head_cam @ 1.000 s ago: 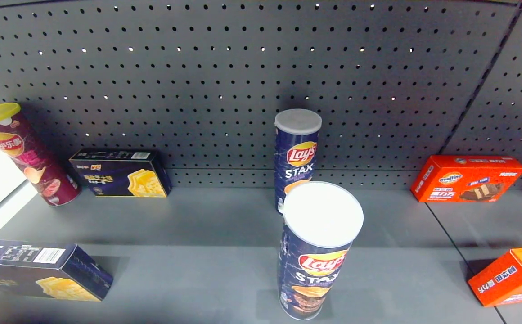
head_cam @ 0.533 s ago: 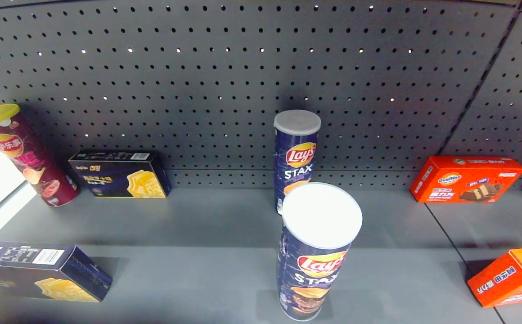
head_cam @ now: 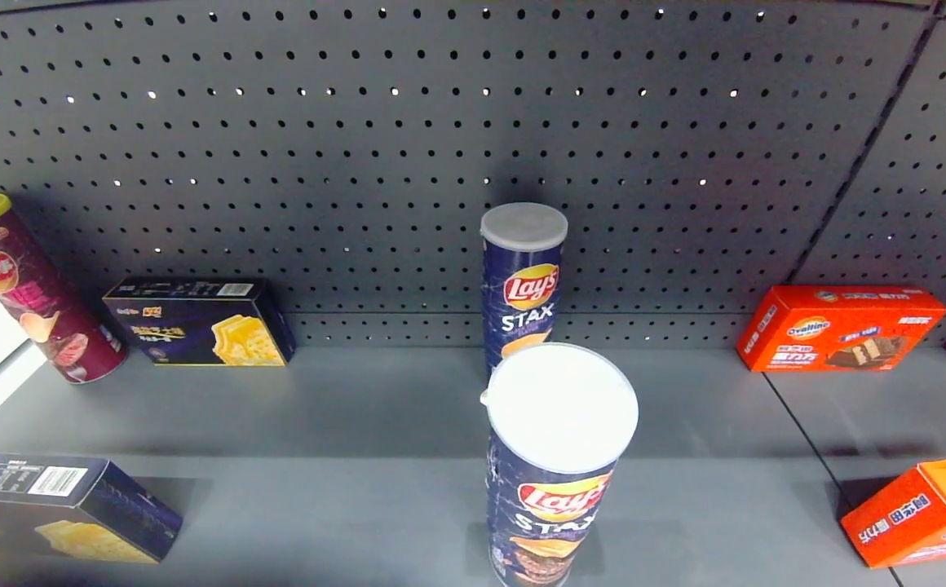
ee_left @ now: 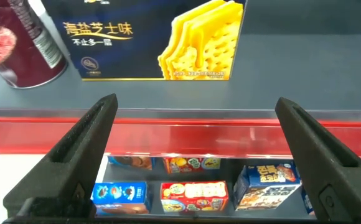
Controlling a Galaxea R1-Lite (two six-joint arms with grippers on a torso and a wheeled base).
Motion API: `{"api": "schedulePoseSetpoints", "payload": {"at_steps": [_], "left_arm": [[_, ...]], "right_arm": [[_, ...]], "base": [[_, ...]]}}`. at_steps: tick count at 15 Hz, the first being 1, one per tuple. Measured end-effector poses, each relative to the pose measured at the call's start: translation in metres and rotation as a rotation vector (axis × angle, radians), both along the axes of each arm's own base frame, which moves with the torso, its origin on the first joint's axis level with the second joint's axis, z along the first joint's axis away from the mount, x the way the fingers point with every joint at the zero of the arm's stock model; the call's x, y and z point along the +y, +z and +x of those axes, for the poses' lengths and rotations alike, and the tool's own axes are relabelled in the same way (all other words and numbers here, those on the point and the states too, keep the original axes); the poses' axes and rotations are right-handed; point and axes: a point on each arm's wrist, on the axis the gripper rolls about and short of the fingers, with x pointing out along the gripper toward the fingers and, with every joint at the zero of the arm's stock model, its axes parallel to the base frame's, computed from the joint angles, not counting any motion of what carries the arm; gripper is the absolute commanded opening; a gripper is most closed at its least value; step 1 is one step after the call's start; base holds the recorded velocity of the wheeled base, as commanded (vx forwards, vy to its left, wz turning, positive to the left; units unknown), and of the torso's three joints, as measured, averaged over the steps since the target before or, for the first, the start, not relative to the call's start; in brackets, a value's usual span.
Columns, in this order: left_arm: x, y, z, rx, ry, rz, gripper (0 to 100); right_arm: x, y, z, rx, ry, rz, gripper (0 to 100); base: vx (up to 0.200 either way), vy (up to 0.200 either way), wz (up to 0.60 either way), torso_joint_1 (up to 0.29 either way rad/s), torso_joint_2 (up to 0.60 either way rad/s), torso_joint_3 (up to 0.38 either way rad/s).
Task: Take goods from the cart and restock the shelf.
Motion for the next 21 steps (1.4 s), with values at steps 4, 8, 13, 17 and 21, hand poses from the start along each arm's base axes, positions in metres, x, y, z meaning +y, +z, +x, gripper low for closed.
{"api": "schedulePoseSetpoints", "payload": {"at_steps": [4,8,13,17,21], "left_arm": [[0.0,0.0,0.0,0.0,0.0,0.001,100],[0.0,0.0,0.0,0.0,-0.001,0.001,100],[0.0,0.0,0.0,0.0,-0.002,0.001,100],[0.0,0.0001,0.0,-0.001,-0.001,0.001,100],[0.0,0.0,0.0,0.0,0.0,0.0,100]], "right_arm": [[0.0,0.0001,0.0,0.0,0.0,0.001,100],[0.0,0.0,0.0,0.0,0.0,0.0,100],[0.0,0.0001,0.0,0.0,0.0,0.001,100],[0.0,0.0,0.0,0.0,0.0,0.001,100],[0.0,0.0,0.0,0.0,-0.001,0.001,100]], "base": [[0.0,0.0,0.0,0.0,0.0,0.0],[0.0,0.0,0.0,0.0,0.0,0.0],[0.0,0.0,-0.12,0.0,0.0,0.0],[0.0,0.0,0.0,0.0,0.0,0.0],[0.0,0.0,0.0,0.0,0.0,0.0]]}}
